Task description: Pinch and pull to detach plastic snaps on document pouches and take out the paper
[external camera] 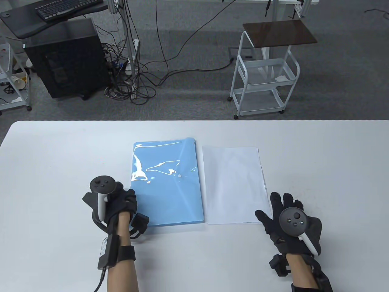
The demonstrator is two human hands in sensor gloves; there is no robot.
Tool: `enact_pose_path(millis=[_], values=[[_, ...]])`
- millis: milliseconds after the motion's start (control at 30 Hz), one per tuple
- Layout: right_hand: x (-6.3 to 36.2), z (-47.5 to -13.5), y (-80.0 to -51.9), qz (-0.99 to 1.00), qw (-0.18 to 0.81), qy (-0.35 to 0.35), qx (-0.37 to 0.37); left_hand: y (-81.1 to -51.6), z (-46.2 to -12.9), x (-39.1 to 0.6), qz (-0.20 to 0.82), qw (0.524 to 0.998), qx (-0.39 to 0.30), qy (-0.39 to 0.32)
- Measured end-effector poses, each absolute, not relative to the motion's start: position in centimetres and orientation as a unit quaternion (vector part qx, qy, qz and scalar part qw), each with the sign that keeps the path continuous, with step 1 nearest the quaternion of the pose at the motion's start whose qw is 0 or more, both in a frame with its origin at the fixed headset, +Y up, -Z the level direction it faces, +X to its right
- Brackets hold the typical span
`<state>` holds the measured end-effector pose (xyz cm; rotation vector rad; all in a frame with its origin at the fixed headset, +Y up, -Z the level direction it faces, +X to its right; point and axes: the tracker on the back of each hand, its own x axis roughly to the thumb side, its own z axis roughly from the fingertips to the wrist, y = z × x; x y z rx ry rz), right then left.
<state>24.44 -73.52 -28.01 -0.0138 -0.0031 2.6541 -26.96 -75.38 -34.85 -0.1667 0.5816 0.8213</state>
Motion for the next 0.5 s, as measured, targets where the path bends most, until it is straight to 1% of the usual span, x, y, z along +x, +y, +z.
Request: enact_pose_path(millis=[133,333,500], values=[[24.3,-27.9,-73.4,0.972,0.233,-0.005,-0.001,-73.7,-33.4,-26.1,0.384,0.886,-0.070,0.249],[24.1,-27.6,-73.3,0.973,0.230,-0.009,0.000,-70.6,-31.1,-23.9,0.294,0.936,-0.058,0.186],[24.1,-27.3,-73.1,0.973,0.230,-0.019,-0.002,-69.3,-29.1,-21.5,0.238,0.962,-0.057,0.121]])
